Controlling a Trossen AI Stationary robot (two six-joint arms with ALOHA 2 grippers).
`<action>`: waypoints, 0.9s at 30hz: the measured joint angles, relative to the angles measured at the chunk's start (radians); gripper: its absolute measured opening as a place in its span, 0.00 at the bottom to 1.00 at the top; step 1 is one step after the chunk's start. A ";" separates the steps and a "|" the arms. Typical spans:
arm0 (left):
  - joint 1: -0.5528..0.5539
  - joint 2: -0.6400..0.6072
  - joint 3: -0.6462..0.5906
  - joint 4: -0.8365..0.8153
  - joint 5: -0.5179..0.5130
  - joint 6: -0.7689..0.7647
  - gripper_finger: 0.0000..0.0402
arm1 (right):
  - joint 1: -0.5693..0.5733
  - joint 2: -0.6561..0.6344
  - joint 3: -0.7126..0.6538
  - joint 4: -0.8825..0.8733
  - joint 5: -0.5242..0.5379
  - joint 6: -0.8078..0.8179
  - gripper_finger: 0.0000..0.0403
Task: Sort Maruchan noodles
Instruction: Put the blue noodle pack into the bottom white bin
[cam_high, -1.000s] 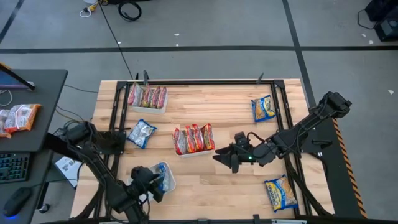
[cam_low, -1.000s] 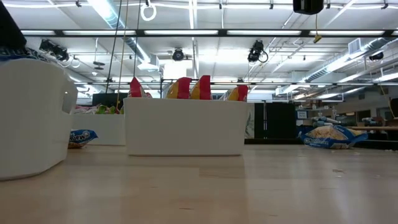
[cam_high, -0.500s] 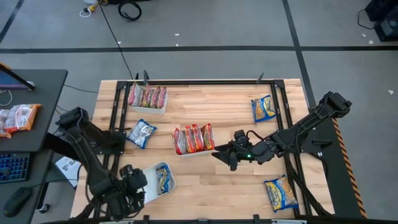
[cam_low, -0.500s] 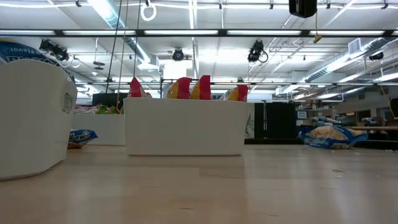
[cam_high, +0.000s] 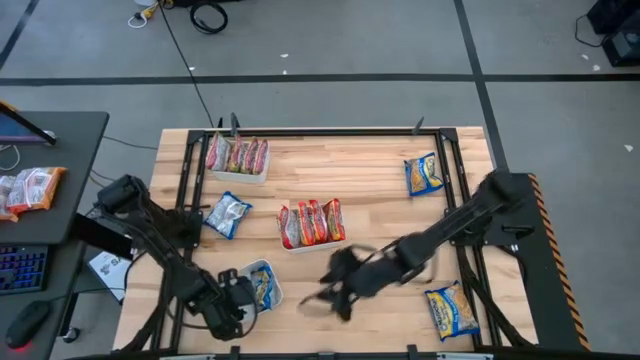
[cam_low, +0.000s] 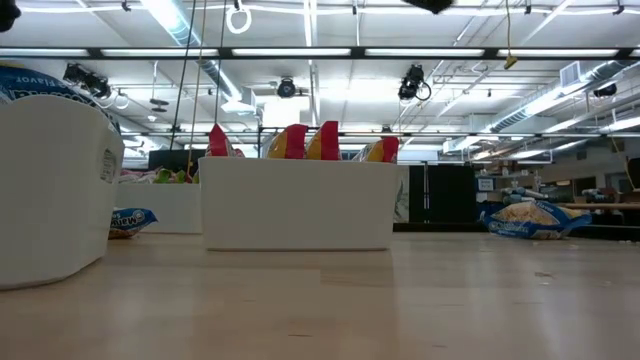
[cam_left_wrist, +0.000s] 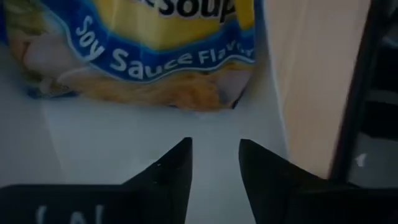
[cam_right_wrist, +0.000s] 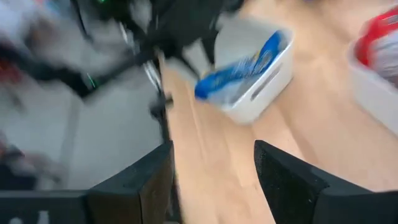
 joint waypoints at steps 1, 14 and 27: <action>0.003 0.006 -0.005 0.005 -0.004 0.020 0.33 | 0.000 0.060 0.075 -0.067 -0.021 -0.034 0.56; 0.058 0.109 -0.009 -0.025 -0.204 0.108 0.32 | -0.069 0.527 0.585 -0.510 -0.041 -0.371 0.51; 0.201 0.098 0.003 -0.015 -0.231 0.183 0.34 | -0.146 0.660 0.717 -0.418 -0.130 -0.509 0.51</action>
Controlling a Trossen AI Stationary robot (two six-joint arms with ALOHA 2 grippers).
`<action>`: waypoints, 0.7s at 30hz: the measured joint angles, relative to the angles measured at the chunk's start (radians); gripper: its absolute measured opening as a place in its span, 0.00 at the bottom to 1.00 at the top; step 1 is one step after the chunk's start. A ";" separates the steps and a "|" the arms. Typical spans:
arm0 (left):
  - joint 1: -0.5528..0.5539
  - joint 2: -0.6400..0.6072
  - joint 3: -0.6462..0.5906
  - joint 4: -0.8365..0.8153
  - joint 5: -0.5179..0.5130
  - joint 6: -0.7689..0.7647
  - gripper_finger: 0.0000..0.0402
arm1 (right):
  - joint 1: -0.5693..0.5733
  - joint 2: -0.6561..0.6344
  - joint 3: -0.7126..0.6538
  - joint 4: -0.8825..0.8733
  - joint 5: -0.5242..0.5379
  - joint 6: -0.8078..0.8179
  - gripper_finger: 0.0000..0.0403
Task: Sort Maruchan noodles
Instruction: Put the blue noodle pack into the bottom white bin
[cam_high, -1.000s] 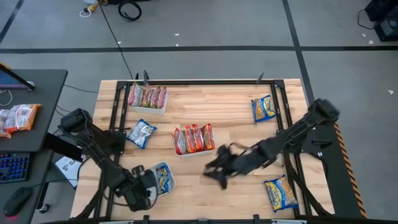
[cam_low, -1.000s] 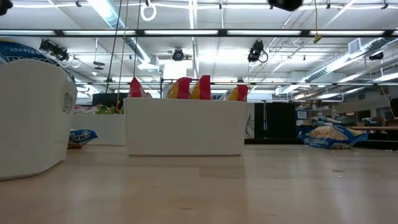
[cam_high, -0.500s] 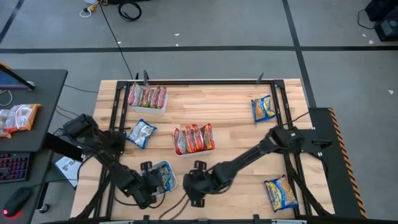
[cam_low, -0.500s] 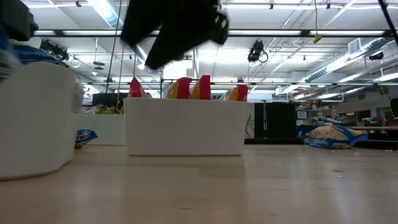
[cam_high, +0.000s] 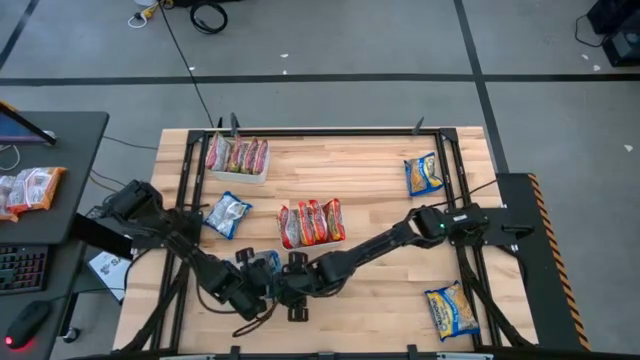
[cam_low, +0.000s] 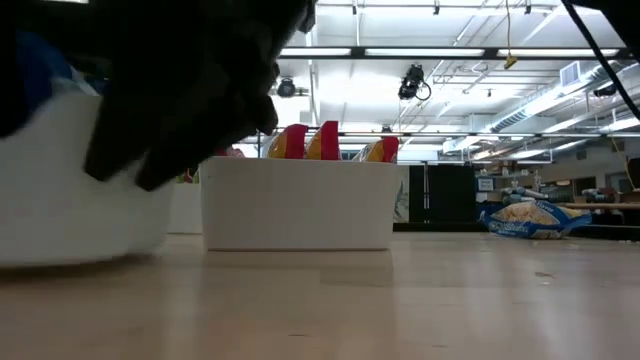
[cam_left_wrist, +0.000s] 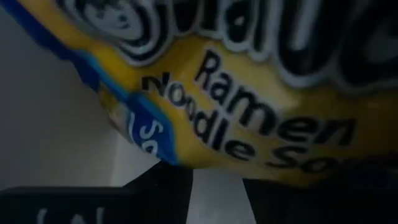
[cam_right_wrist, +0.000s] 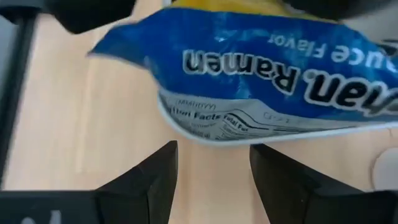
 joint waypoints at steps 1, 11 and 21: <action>0.008 -0.005 0.012 -0.017 0.035 0.000 0.36 | 0.005 -0.005 0.000 0.001 0.000 0.001 0.51; -0.053 -0.151 0.223 -0.474 0.290 -0.002 0.57 | 0.042 -0.140 0.002 -0.236 0.031 -0.008 0.51; 0.202 -0.439 0.166 -0.861 -0.044 -0.344 0.60 | 0.028 -0.326 0.002 -0.438 0.272 -0.042 0.51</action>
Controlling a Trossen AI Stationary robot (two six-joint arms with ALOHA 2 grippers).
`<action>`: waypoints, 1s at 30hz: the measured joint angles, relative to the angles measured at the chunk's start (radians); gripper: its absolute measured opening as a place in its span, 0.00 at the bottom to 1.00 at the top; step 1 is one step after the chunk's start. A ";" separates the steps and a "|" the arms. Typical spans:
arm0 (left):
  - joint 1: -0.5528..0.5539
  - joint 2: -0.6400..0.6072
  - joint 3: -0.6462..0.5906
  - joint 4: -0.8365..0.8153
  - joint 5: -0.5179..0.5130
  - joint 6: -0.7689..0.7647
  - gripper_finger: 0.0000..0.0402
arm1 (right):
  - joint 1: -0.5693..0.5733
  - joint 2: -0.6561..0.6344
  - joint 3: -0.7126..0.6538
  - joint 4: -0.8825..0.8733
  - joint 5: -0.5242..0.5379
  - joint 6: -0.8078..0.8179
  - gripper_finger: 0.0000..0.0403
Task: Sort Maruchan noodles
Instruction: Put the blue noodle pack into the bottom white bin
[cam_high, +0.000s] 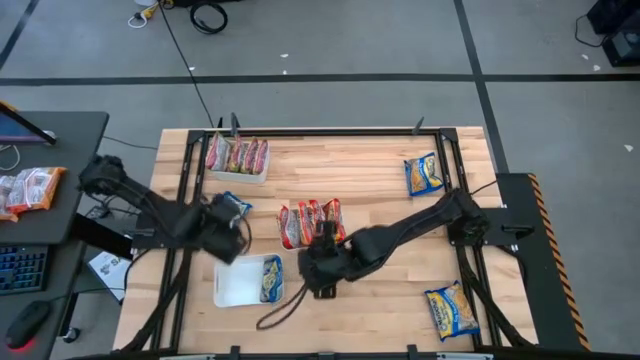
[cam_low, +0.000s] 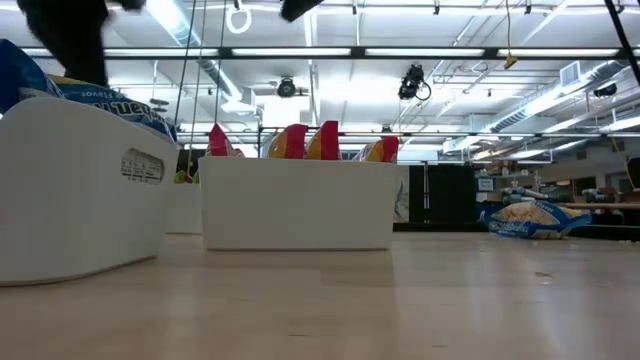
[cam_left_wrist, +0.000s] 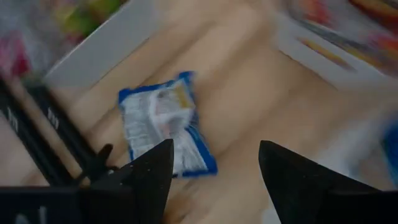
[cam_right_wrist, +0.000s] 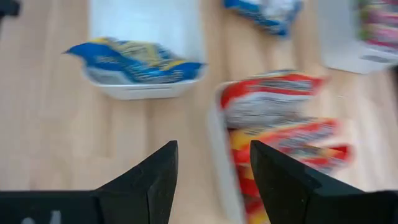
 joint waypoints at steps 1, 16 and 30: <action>0.031 -0.017 -0.044 0.030 -0.008 -0.044 0.60 | -0.004 -0.017 0.000 -0.015 0.011 0.008 0.51; 0.314 0.130 -0.439 0.396 0.074 -0.157 0.60 | 0.028 -0.151 0.000 -0.064 0.073 0.206 0.51; 0.320 0.202 -0.471 0.601 0.131 -0.053 0.40 | 0.009 -0.163 -0.001 -0.085 0.096 0.059 0.51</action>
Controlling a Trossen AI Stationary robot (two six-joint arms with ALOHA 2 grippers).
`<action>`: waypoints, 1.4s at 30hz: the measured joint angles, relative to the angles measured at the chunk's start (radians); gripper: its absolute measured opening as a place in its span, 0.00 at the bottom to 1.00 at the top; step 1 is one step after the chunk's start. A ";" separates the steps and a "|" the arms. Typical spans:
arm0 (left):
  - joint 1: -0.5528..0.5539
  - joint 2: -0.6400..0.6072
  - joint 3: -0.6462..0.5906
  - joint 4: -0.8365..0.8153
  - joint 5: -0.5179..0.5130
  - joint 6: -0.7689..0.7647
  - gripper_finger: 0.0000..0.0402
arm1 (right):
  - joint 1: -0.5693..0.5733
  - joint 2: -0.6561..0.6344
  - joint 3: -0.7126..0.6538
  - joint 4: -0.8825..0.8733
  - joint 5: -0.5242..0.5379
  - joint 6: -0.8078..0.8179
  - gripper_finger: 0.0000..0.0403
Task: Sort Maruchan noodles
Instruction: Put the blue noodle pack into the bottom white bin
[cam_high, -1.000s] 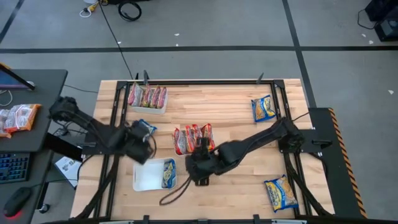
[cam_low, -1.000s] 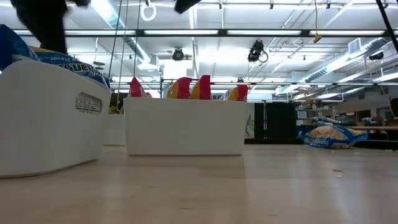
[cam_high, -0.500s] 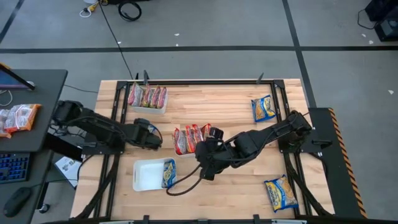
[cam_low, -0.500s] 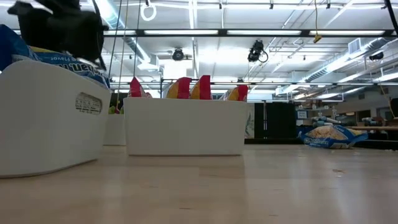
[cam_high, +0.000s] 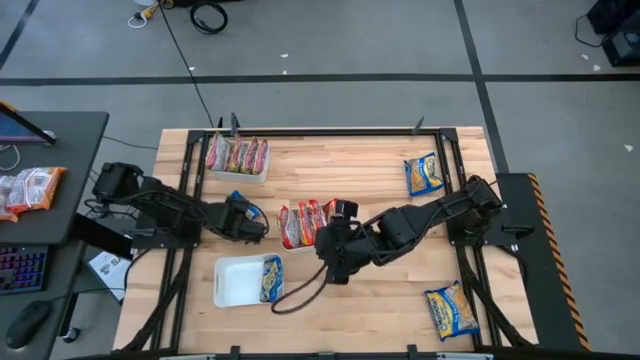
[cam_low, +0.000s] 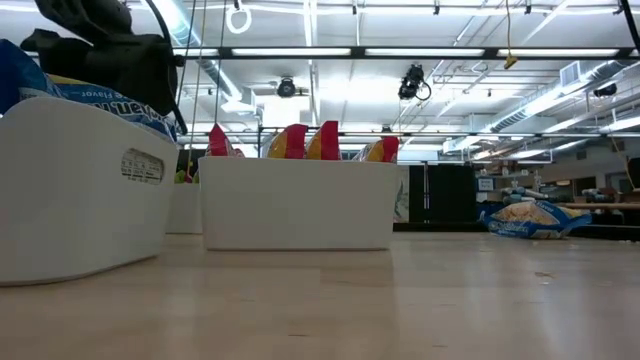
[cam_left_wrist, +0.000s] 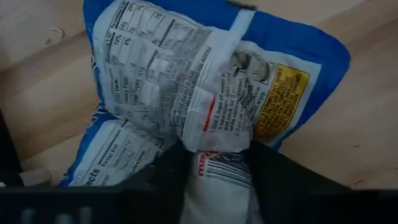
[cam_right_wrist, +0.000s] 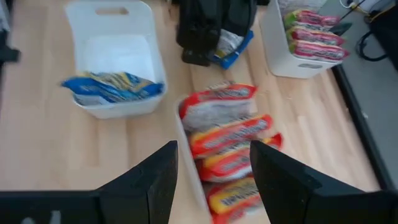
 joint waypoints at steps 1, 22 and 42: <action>0.005 0.000 0.004 -0.012 0.003 0.000 0.35 | -0.006 -0.003 0.000 -0.011 -0.003 -0.012 0.51; -0.257 -0.342 0.584 -0.383 -0.265 0.236 0.08 | -0.160 -0.045 -0.013 -0.203 0.044 -0.360 0.51; -0.568 -0.412 0.588 0.506 -0.603 0.928 0.07 | -0.104 -0.109 -0.015 0.405 -0.311 -0.160 0.58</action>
